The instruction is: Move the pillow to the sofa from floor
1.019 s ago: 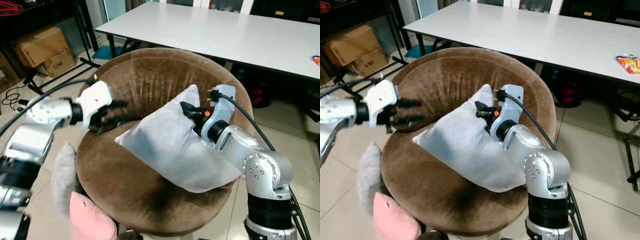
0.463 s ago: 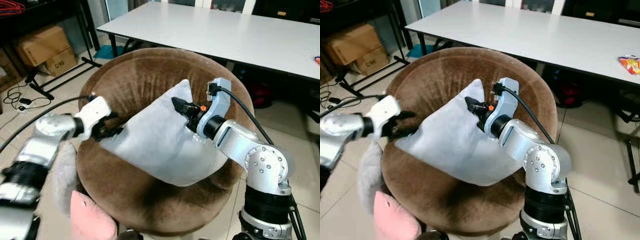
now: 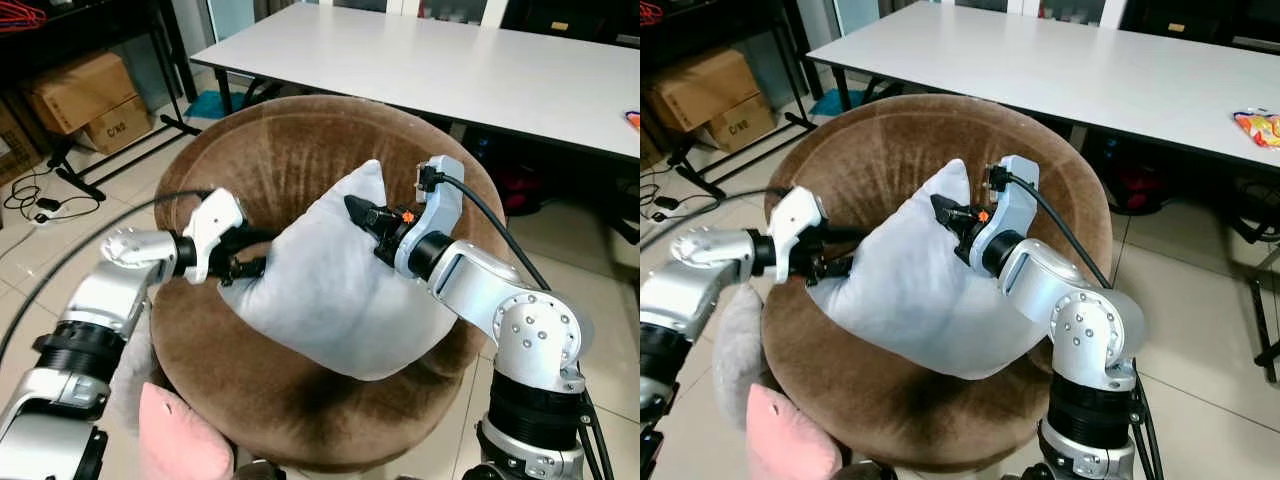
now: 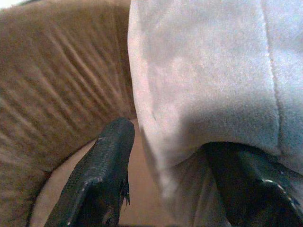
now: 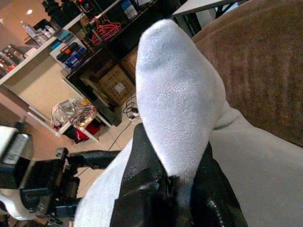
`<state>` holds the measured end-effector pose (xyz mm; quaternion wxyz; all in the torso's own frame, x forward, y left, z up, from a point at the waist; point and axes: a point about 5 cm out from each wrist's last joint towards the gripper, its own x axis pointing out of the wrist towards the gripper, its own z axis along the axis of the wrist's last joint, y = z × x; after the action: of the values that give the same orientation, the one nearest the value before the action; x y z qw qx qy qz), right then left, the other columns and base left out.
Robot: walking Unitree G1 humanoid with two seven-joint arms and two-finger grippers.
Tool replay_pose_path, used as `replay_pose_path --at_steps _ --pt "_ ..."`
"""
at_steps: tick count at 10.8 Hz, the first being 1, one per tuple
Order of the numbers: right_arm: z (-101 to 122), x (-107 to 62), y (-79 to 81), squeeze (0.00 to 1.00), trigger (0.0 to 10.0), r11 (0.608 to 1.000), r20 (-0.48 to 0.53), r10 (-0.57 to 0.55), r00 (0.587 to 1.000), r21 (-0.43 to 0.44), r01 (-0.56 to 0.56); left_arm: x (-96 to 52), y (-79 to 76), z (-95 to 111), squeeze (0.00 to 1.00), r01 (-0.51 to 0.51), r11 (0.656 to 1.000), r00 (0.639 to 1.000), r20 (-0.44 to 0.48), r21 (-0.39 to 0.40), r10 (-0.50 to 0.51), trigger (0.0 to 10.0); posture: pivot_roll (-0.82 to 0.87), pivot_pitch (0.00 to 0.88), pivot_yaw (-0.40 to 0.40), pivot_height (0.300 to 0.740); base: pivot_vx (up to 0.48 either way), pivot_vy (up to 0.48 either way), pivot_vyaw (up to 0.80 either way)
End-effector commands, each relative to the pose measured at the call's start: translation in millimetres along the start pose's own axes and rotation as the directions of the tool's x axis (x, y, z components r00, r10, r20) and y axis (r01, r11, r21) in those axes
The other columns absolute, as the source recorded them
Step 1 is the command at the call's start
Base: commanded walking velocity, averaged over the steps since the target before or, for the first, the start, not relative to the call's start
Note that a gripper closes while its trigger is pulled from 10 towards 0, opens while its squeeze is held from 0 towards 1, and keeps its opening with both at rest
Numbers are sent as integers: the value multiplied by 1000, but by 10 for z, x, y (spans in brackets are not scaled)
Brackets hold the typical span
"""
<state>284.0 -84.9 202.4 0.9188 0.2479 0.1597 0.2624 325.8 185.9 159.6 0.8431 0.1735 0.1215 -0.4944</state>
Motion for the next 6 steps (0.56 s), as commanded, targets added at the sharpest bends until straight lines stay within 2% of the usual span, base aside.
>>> replay_pose_path --at_steps 1,2,3,5,6 --pt "-17 -2 138 0 10000 997 -11 77 997 -10 -77 -64 -7 201 0 22 999 997 70 35 -25 10000 -40 0 47 740 0 0 0" --pt "-53 1 119 0 10000 998 -23 68 997 -13 -68 -165 -25 295 773 30 999 995 91 30 -33 10000 -41 0 50 740 0 0 0" --pt "-77 0 100 0 10000 998 -28 61 998 -12 -61 -261 -73 359 1000 57 998 994 94 21 -58 10000 -37 0 49 740 0 0 0" --pt "-123 1 60 0 10000 999 -39 46 998 -10 -46 -442 -152 412 1000 81 997 996 36 12 -82 10000 -32 0 47 740 0 0 0" --pt "-138 1 53 0 10000 999 -43 44 998 -9 -44 -471 -150 432 1000 63 998 997 44 6 -64 10000 -32 0 48 740 0 0 0"
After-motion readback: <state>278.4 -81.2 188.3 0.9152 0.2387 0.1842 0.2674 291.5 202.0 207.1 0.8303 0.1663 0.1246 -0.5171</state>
